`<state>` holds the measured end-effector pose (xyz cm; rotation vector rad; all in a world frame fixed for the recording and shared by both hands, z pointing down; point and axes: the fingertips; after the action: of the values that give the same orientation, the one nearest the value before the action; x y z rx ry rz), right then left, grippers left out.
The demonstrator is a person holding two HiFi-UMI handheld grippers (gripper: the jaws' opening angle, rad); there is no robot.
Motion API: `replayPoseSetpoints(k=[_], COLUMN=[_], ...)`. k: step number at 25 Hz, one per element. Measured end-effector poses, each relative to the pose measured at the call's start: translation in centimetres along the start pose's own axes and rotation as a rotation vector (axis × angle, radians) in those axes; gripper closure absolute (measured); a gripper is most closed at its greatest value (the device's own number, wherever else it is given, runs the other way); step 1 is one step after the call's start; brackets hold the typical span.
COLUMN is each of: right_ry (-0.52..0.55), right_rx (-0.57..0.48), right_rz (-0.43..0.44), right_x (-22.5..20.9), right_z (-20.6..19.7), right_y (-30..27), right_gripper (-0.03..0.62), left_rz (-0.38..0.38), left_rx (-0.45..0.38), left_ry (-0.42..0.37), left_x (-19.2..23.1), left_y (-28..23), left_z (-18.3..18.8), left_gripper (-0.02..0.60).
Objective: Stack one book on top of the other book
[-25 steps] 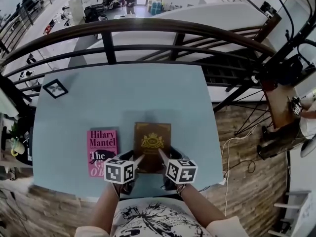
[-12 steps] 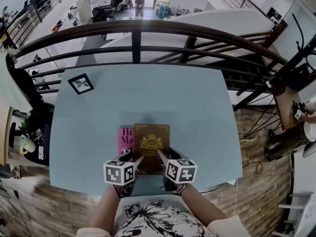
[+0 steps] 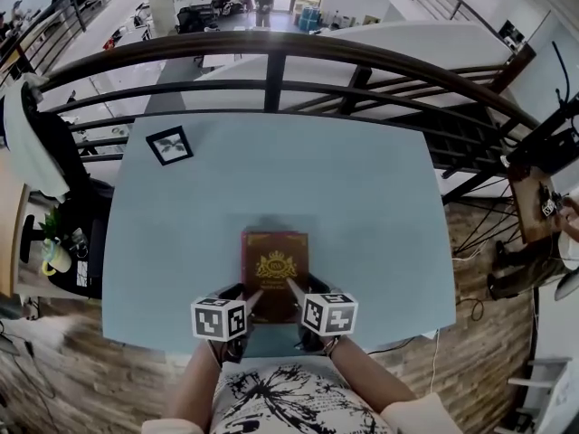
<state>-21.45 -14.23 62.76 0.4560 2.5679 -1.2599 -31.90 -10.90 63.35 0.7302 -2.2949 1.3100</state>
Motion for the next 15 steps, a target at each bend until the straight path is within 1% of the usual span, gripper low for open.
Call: replayPoseSetpoints(k=[2, 7, 11, 15], right_ry=[0.013, 0.009, 0.011, 0.049], right_rx=[0.015, 0.041, 0.036, 0.029], right_rz=[-0.013, -0.042, -0.045, -0.038], right_x=[0.2, 0.1, 0.0, 0.0], right_z=[-0.4, -1.2, -1.2, -1.1], right_y=[-0.5, -1.3, -1.7, -1.8], right_gripper=[0.390, 0.388, 0.384, 0.379], left_rz=[-0.004, 0.018, 0.002, -0.027], left_rx=[0.013, 0.041, 0.037, 0.031], left_ry=[0.010, -0.023, -0.026, -0.001], left_x=[0.6, 1.5, 1.8, 1.7], left_y=[-0.2, -0.5, -0.5, -0.8], left_z=[-0.4, -0.7, -0.5, -0.7], left_gripper=[0.368, 0.368, 0.368, 0.367])
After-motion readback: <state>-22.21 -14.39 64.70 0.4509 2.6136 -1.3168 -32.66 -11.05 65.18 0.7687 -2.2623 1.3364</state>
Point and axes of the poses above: the fingertips, and each gripper's own axes: y backward along the fingers, x to its left, z out of its top, and after that the axes turned 4 degrees about -z, right-handed
